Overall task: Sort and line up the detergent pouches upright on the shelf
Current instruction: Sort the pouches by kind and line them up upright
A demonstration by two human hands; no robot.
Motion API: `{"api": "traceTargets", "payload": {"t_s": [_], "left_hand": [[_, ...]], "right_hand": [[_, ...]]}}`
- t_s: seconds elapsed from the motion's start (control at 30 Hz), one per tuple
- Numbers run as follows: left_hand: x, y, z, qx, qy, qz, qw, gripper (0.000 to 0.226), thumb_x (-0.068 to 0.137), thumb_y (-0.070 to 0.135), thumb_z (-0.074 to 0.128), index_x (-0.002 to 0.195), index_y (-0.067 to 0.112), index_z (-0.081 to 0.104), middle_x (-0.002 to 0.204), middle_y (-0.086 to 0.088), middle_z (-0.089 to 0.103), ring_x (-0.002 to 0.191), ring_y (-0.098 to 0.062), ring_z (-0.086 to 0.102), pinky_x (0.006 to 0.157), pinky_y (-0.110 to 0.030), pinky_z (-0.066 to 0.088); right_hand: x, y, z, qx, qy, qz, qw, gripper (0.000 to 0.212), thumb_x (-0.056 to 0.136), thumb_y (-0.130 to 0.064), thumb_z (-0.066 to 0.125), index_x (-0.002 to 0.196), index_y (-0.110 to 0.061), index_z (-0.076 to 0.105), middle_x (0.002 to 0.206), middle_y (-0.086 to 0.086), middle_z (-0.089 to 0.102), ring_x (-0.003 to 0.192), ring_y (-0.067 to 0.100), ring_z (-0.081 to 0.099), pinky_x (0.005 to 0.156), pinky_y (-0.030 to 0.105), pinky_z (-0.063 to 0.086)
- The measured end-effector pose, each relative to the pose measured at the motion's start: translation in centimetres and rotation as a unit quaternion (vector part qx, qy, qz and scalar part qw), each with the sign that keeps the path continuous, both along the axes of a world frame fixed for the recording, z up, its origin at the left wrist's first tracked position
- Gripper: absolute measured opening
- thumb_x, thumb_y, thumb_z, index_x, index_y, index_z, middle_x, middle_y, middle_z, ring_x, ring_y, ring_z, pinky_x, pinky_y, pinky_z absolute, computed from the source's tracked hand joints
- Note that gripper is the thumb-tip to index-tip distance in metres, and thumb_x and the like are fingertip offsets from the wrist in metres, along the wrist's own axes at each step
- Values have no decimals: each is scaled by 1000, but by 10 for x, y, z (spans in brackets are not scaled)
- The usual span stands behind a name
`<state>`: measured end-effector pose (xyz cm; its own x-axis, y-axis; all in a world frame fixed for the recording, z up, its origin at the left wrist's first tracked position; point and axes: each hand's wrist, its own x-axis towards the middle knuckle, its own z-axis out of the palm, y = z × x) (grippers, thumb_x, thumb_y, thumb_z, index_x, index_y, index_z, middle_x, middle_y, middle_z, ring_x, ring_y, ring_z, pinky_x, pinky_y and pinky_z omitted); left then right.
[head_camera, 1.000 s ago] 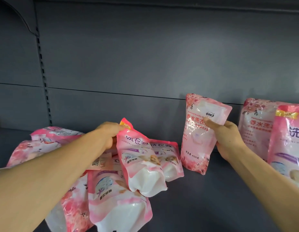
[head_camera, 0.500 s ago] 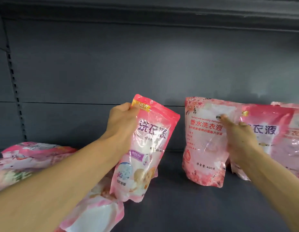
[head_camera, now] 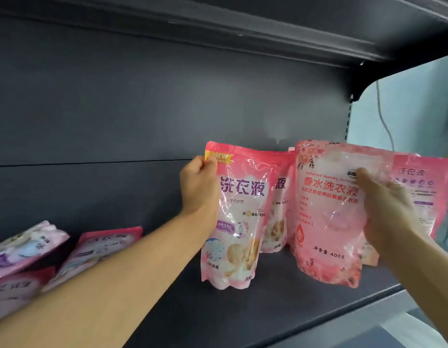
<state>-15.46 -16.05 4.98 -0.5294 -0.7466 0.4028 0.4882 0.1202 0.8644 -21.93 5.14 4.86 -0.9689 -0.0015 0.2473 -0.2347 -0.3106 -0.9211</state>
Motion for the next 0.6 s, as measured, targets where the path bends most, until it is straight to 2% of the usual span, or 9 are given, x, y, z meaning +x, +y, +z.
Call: {"api": "traceTargets", "payload": {"t_s": [0.07, 0.1, 0.2, 0.3, 0.4, 0.47, 0.5, 0.57, 0.6], "left_hand": [[-19, 16, -8, 13, 0, -15, 1000, 30, 97, 19, 48, 68, 13, 52, 75, -7, 48, 70, -21, 40, 64, -36, 34], [-27, 24, -12, 14, 4, -20, 1000, 29, 97, 19, 47, 69, 13, 54, 74, -7, 48, 69, -21, 40, 63, -35, 34], [-47, 45, -21, 19, 24, -9, 999, 26, 98, 17, 45, 79, 5, 57, 68, -7, 41, 63, -17, 36, 60, -30, 33], [-64, 56, -25, 15, 37, 11, 999, 32, 99, 16, 43, 67, 11, 44, 57, 6, 31, 51, -6, 27, 54, -20, 27], [-73, 64, -30, -4, 57, 29, 998, 37, 99, 15, 40, 62, 17, 38, 51, 11, 28, 44, -3, 26, 46, -15, 26], [-72, 68, -34, -46, 62, 45, 996, 31, 100, 16, 38, 69, 13, 41, 58, 7, 34, 49, -2, 30, 50, -14, 31], [-69, 68, -36, -68, 58, 47, 995, 26, 100, 18, 39, 76, 12, 43, 63, 3, 40, 54, -4, 36, 55, -16, 35], [-62, 66, -42, -97, 34, 15, 995, 10, 97, 20, 46, 88, 17, 48, 79, 1, 55, 70, -10, 53, 68, -24, 46], [-57, 65, -48, -108, 6, -12, 994, 4, 94, 19, 53, 95, 22, 49, 89, 3, 61, 81, -11, 60, 74, -28, 50]], "right_hand": [[-12, 12, -7, 2, -16, -22, 1000, 27, 93, -30, 55, 110, -9, 60, 96, 5, 70, 83, 16, 69, 76, 36, 57], [-18, 16, -10, 1, -20, -27, 999, 29, 93, -30, 55, 112, -10, 60, 100, 7, 70, 86, 18, 68, 75, 36, 57], [-33, 21, -19, -2, -25, -22, 999, 16, 93, -28, 54, 94, -14, 62, 97, 8, 69, 90, 23, 67, 70, 33, 57], [-43, 20, -24, -7, -5, -16, 1000, 16, 94, -24, 52, 98, -11, 61, 86, 5, 67, 85, 22, 66, 76, 35, 55], [-47, 16, -27, 15, 34, -34, 999, 19, 94, -21, 53, 80, -14, 62, 74, 1, 65, 74, 19, 66, 76, 36, 56], [-46, 17, -30, 28, 51, -35, 998, 25, 95, -23, 52, 73, -14, 62, 71, 4, 65, 71, 24, 68, 78, 46, 54], [-47, 17, -33, 32, 58, -35, 997, 27, 95, -24, 52, 74, -11, 63, 72, 11, 66, 72, 30, 67, 81, 52, 51], [-49, 20, -40, 53, 76, -43, 995, 33, 94, -25, 55, 82, 5, 60, 88, 33, 65, 85, 50, 61, 80, 66, 45], [-50, 21, -45, 81, 89, -46, 992, 35, 92, -25, 57, 87, 10, 57, 95, 37, 61, 89, 54, 57, 75, 69, 44]]}}
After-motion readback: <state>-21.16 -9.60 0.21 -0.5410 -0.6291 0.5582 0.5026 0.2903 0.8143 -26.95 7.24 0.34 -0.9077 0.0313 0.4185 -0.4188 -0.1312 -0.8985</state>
